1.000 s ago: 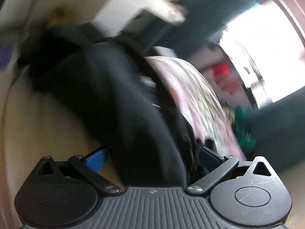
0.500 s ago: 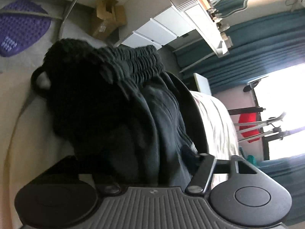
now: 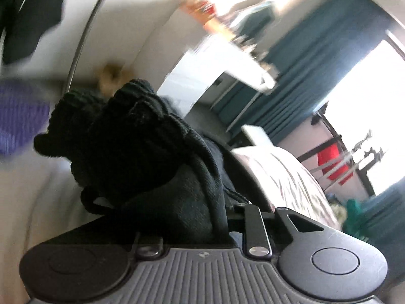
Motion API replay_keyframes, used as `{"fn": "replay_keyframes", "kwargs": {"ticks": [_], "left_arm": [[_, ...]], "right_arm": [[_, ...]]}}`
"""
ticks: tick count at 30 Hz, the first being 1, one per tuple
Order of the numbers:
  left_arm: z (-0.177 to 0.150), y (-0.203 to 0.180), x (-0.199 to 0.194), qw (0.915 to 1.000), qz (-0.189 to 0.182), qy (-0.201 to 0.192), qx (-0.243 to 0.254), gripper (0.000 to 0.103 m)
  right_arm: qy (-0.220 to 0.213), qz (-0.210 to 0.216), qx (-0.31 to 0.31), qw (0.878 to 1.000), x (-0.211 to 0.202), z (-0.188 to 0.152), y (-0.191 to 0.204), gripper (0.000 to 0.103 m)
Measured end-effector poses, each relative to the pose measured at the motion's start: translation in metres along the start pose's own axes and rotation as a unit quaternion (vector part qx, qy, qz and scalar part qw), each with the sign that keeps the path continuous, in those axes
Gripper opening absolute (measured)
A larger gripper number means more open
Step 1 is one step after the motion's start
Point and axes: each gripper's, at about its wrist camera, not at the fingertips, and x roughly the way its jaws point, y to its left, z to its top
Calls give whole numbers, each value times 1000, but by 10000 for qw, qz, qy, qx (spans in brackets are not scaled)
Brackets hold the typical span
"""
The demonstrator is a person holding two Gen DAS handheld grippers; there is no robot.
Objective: Fold clothes
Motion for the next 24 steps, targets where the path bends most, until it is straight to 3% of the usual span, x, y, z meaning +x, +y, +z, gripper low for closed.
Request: {"fn": "replay_keyframes", "kwargs": {"ticks": [5,11,15,19,21,24], "left_arm": [[-15,-69,-40,9926,34,-739,967,24],[-61,-180,-92,9627,-186,-1670,2119,24],[-128,-245,-126,9361,-619,-2122,2737,25],[-217,-294,-145,9055,-1022,-2306,3414,25],[-268,-309,-143,8858,-1134,-2310,3863,26],[-346,-320,-127,8458,-1160,-2151,4743,28]], "right_arm": [[-37,170,472,9987,-11,1,-11,18],[-186,110,1402,9899,-41,5,-40,19],[-398,-231,1994,9788,-61,6,-81,21],[-686,-377,2808,9566,-78,3,-130,21],[-816,-386,3239,9418,-83,-1,-154,21],[-886,-334,3705,9240,-82,-8,-180,21]]}}
